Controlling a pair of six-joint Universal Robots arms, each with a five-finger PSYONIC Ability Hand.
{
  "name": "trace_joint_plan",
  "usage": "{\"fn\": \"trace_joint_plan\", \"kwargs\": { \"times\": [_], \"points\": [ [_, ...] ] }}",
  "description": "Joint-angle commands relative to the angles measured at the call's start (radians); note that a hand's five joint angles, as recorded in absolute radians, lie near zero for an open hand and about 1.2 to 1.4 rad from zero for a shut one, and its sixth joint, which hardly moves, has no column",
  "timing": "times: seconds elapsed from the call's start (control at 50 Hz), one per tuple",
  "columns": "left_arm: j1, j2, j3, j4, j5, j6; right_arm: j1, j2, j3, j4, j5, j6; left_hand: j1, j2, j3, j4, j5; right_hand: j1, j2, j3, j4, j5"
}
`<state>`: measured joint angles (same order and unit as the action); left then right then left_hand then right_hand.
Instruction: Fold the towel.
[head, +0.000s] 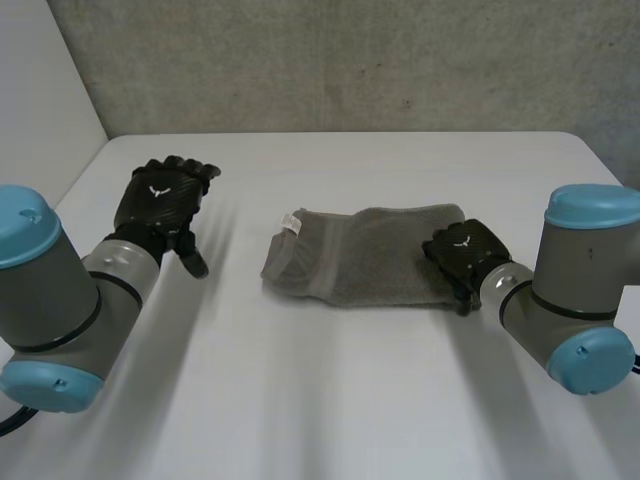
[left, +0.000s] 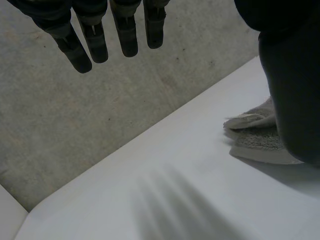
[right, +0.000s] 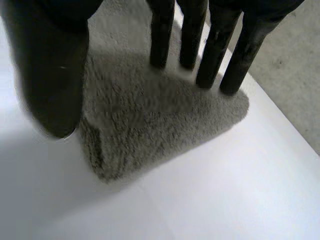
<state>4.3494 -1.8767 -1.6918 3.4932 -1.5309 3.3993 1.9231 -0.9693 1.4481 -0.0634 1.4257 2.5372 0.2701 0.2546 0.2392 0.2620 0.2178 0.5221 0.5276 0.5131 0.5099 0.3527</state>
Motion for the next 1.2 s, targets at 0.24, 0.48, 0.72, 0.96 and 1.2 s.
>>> {"fn": "trace_joint_plan", "kwargs": {
  "times": [0.24,0.48,0.72,0.96,1.2],
  "points": [
    [-0.011,0.001,-0.012,0.000,0.000,0.000,-0.061,0.046,-0.038,-0.032,0.097,-0.073,-0.095,-0.079,-0.064,-0.087,-0.217,0.874,0.869,0.883,0.886,0.869],
    [-0.013,0.007,0.001,-0.002,-0.005,0.000,0.031,0.030,-0.127,-0.078,0.167,-0.440,-0.095,-0.079,-0.064,-0.087,-0.217,0.874,0.869,0.883,0.886,0.869],
    [-0.028,0.018,0.012,-0.002,-0.006,0.000,0.402,0.081,-0.118,-0.162,0.007,-0.560,-0.095,-0.079,-0.064,-0.087,-0.217,0.874,0.869,0.883,0.886,0.869],
    [-0.033,0.014,0.018,-0.002,-0.006,0.000,0.390,0.005,-0.003,-0.174,0.007,-0.529,-0.095,-0.079,-0.064,-0.087,-0.217,-0.348,-0.353,-0.339,-0.335,-0.353],
    [-0.089,0.011,0.084,-0.002,-0.009,-0.006,0.219,-0.166,0.058,-0.154,0.013,-0.159,-0.095,-0.079,-0.064,-0.087,-0.217,-0.348,-0.353,-0.339,-0.335,-0.353]
  ]
}}
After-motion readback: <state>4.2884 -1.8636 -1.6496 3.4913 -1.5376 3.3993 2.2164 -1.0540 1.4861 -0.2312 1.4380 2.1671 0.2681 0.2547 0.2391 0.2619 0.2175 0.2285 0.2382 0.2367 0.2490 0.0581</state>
